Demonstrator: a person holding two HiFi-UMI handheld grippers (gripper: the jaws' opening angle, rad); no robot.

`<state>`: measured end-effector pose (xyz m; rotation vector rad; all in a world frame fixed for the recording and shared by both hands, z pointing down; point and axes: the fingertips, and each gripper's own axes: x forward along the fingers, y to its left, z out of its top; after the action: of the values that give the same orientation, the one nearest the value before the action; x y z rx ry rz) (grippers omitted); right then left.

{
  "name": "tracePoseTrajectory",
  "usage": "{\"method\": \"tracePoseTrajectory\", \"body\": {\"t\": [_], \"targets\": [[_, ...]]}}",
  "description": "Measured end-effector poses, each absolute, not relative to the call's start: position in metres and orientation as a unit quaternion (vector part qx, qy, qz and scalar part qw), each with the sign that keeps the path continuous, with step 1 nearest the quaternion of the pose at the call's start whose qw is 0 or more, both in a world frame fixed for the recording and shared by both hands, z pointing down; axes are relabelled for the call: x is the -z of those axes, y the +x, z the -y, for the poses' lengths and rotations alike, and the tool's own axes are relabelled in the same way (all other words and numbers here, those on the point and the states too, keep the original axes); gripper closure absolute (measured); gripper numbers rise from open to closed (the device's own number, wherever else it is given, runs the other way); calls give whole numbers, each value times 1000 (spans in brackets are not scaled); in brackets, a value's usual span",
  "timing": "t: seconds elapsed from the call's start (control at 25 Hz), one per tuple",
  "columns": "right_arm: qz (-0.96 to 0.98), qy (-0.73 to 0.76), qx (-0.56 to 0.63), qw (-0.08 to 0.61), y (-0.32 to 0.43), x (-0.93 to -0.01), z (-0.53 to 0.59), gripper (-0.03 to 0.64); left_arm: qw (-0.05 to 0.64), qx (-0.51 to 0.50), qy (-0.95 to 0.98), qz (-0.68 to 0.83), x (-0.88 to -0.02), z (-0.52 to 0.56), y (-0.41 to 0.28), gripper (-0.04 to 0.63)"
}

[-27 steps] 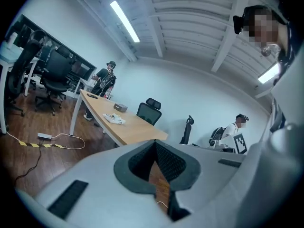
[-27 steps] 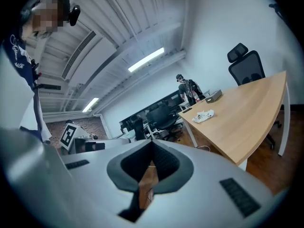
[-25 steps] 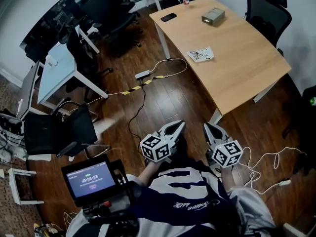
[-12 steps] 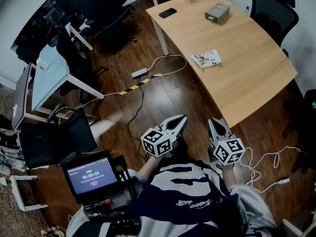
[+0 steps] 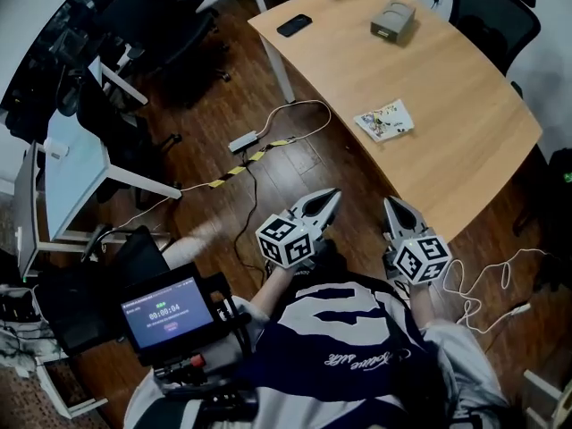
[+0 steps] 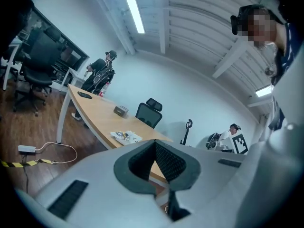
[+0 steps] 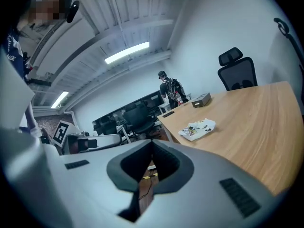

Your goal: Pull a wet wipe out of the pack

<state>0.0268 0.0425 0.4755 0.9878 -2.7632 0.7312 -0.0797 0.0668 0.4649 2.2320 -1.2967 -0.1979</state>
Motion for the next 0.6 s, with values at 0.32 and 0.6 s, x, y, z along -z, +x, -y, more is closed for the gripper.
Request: {"method": "tracePoseTrajectory", "body": {"t": [0.32, 0.6], "targets": [[900, 363, -224, 84, 25, -477, -35, 620, 297, 80, 836, 455, -478, -48, -91, 592], [899, 363, -207, 134, 28, -493, 4, 584, 337, 64, 831, 439, -505, -5, -79, 592]]}}
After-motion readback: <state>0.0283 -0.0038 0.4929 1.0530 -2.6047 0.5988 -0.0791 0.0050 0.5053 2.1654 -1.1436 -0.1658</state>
